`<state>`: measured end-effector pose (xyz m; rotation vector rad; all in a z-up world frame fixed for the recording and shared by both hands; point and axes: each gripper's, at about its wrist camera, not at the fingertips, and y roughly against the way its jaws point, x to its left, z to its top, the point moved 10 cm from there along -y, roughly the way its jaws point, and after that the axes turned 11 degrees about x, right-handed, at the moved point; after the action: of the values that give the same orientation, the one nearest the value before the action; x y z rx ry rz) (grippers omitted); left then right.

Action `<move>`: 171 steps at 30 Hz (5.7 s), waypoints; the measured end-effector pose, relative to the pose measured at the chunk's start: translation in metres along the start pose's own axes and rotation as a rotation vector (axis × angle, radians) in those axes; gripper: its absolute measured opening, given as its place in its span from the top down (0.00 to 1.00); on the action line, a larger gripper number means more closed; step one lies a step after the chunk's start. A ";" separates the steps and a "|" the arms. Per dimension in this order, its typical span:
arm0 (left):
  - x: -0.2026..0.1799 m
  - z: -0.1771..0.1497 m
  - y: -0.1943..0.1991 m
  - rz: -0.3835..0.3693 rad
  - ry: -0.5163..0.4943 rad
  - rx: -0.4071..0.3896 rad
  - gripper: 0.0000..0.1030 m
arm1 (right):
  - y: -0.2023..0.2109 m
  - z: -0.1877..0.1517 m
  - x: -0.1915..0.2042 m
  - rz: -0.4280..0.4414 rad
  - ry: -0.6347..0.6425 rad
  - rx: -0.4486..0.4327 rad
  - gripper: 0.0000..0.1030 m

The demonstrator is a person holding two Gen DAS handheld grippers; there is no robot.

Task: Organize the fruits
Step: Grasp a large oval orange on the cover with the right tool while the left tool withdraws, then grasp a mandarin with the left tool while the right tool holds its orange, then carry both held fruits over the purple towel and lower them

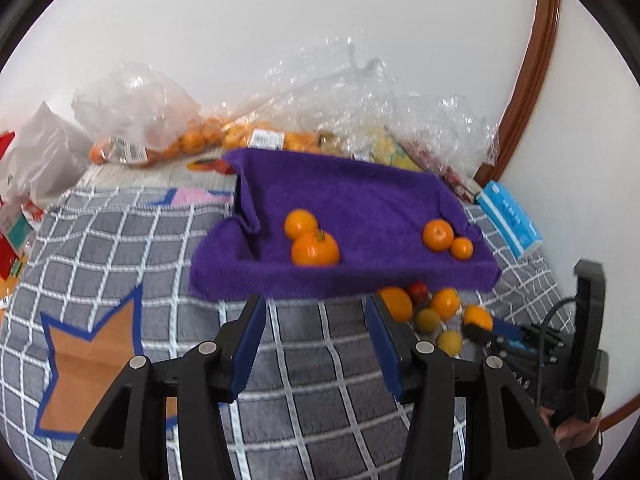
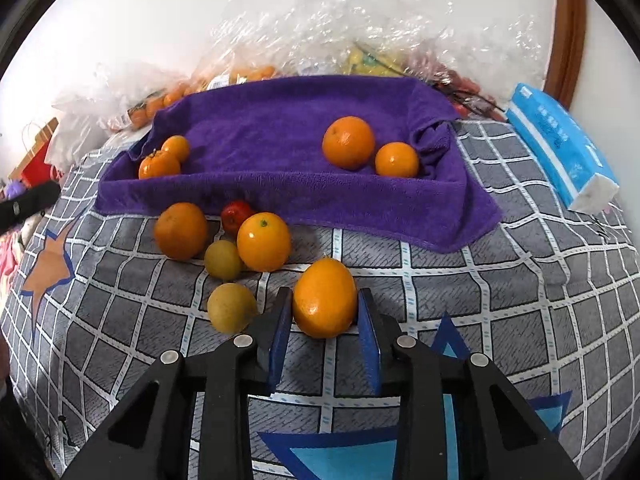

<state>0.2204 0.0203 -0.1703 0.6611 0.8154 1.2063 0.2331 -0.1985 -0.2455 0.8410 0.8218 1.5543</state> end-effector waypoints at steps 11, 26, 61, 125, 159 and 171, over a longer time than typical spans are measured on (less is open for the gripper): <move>-0.043 -0.028 -0.028 -0.057 -0.049 0.108 0.52 | 0.019 -0.021 -0.026 -0.031 -0.042 -0.080 0.69; -0.065 -0.012 -0.068 -0.009 -0.029 0.160 0.52 | 0.027 -0.028 -0.056 0.036 -0.126 -0.134 0.69; -0.019 -0.019 -0.037 -0.054 0.066 -0.013 0.63 | 0.020 -0.027 -0.052 -0.007 -0.096 -0.114 0.69; 0.036 0.029 0.017 0.007 0.167 -0.059 0.63 | 0.081 0.092 -0.003 0.120 -0.008 -0.304 0.69; 0.025 0.137 -0.115 0.036 0.089 0.157 0.63 | -0.049 0.174 -0.053 0.079 -0.094 -0.109 0.69; 0.034 0.132 -0.146 0.047 0.099 0.222 0.63 | -0.079 0.167 -0.047 0.052 -0.071 -0.042 0.69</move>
<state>0.4134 0.0157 -0.2213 0.8094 1.0321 1.2086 0.4216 -0.2249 -0.2334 0.8881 0.7189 1.5733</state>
